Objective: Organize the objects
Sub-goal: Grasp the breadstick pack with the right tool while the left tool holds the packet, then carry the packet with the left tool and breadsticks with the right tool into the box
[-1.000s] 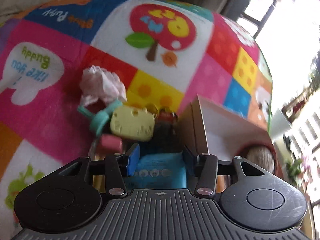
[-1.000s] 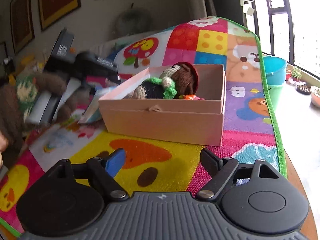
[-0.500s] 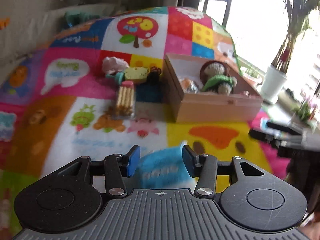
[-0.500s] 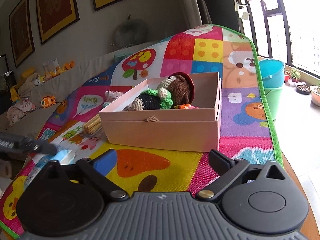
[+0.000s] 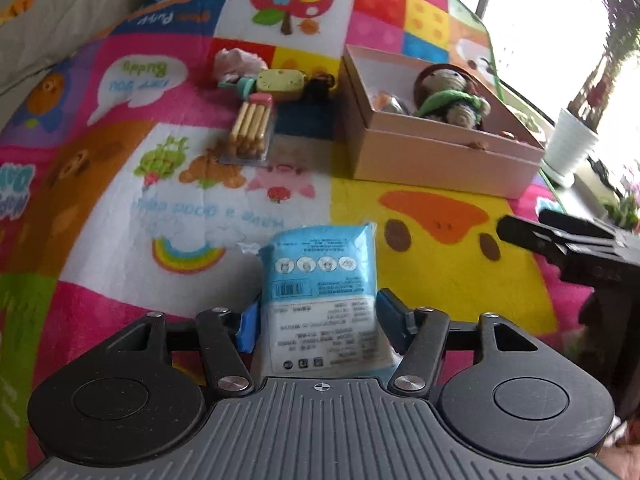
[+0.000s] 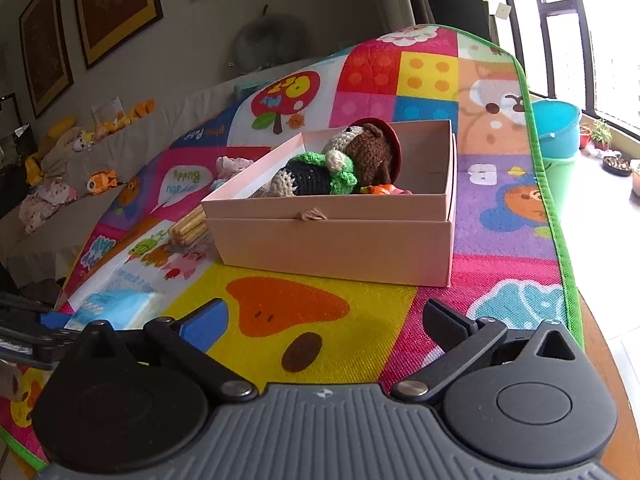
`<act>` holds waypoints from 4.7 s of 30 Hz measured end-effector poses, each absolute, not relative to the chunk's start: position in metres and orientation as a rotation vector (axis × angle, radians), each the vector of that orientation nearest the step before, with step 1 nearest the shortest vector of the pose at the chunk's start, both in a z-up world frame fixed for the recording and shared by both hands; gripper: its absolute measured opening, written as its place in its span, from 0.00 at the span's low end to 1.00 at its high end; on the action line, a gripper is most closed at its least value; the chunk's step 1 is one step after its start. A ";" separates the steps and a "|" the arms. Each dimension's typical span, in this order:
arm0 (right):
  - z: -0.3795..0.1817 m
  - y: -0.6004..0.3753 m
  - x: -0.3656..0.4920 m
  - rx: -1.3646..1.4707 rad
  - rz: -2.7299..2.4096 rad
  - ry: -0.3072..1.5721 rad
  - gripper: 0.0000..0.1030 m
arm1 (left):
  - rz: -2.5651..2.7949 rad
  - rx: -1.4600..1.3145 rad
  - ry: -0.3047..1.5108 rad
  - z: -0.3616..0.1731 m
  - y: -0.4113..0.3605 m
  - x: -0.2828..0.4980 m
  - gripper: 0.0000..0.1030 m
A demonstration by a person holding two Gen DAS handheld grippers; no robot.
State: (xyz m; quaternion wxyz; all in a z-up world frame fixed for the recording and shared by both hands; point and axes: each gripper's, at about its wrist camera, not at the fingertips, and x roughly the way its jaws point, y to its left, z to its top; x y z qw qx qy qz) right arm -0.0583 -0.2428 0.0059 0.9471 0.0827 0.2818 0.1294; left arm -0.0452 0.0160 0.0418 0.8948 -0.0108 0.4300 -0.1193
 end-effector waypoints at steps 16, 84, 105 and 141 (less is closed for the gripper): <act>0.074 -0.138 -0.016 -0.091 0.488 0.592 1.00 | -0.067 -0.408 0.569 0.045 0.129 -0.046 0.54; 0.067 -0.295 -0.112 0.074 0.347 0.543 0.32 | -0.445 -0.158 0.633 0.143 -0.074 0.122 0.55; 0.063 -0.321 -0.087 0.150 0.270 0.531 0.32 | -0.461 -0.095 0.751 0.115 -0.070 0.163 0.55; 0.015 -0.275 -0.069 0.162 0.229 0.536 0.77 | -0.462 -0.172 0.624 0.101 -0.047 0.103 0.55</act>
